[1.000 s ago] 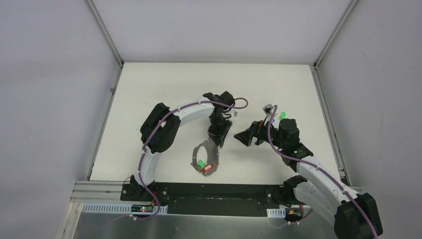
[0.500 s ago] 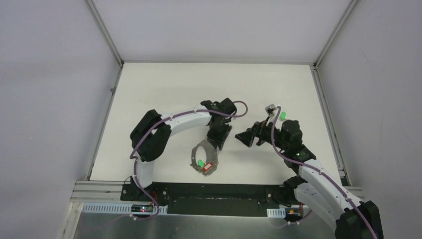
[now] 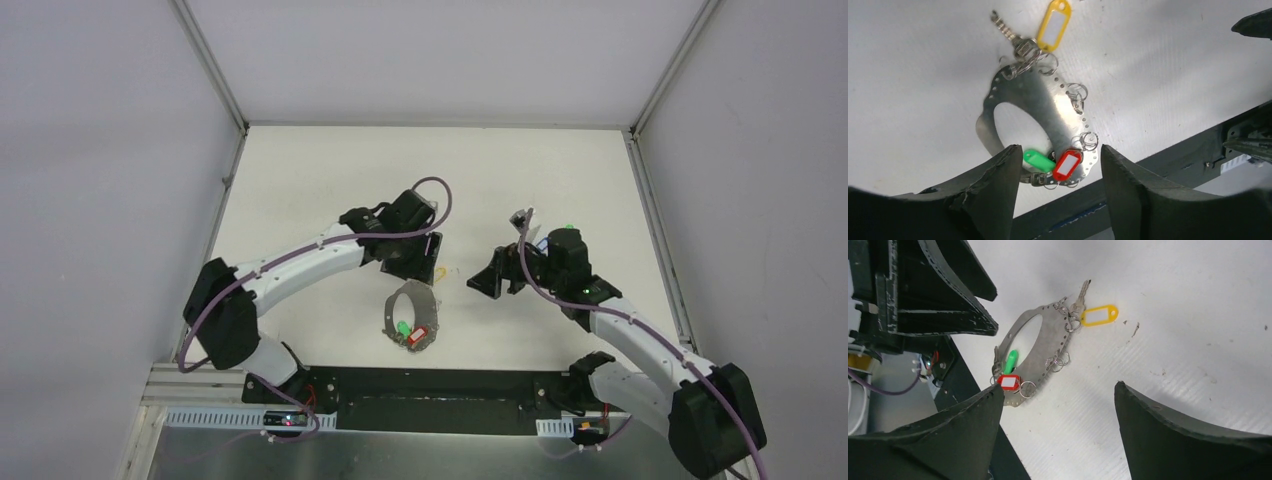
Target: Put the keys on the keyring
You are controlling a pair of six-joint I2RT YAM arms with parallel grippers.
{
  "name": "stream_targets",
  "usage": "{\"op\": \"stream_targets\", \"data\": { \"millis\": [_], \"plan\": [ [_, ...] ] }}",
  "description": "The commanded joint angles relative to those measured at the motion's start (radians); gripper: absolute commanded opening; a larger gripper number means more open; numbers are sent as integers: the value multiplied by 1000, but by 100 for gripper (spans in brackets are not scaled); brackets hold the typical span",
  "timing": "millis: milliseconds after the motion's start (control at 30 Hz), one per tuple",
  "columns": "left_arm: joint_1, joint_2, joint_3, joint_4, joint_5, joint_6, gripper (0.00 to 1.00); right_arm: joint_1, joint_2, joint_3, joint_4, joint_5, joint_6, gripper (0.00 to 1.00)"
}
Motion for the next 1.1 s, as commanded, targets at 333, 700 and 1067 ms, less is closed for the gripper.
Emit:
{"op": "stream_targets", "data": {
  "millis": [333, 700, 1067],
  "plan": [
    [233, -512, -516, 347, 137, -321, 81, 282, 360, 228, -86, 195, -306, 66],
    [242, -593, -605, 469, 193, -382, 84, 413, 585, 358, -107, 288, -388, 38],
    [242, -569, -595, 473, 209, -380, 84, 415, 622, 374, -122, 309, -449, 47]
  ]
}}
